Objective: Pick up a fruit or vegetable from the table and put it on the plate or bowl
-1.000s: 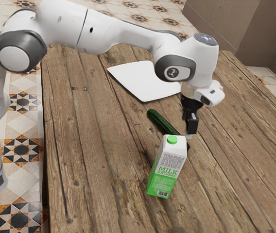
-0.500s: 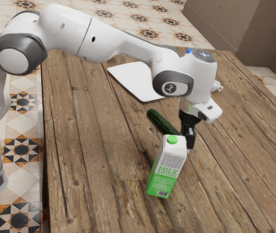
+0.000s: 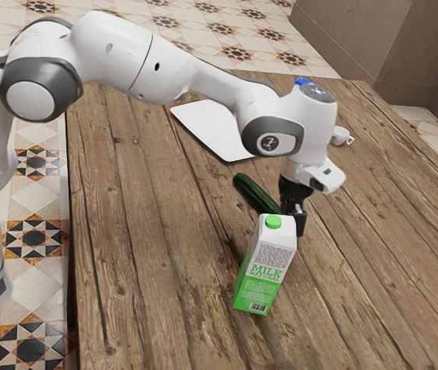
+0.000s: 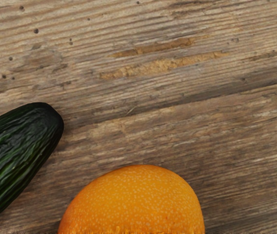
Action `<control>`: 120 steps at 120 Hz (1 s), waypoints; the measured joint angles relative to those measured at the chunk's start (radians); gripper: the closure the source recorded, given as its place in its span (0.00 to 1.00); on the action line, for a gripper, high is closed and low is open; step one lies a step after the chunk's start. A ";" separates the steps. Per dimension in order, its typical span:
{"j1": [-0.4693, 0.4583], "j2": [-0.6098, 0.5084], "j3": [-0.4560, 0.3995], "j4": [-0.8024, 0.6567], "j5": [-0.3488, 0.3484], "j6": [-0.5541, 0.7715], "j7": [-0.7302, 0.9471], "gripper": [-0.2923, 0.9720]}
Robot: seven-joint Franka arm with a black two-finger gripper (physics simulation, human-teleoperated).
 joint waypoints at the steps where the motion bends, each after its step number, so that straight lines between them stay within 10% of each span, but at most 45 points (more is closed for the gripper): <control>1: 0.000 0.000 0.000 -0.001 0.000 0.000 0.000 0.23; 120: 0.002 0.038 0.002 -0.045 -0.026 0.055 0.005 0.23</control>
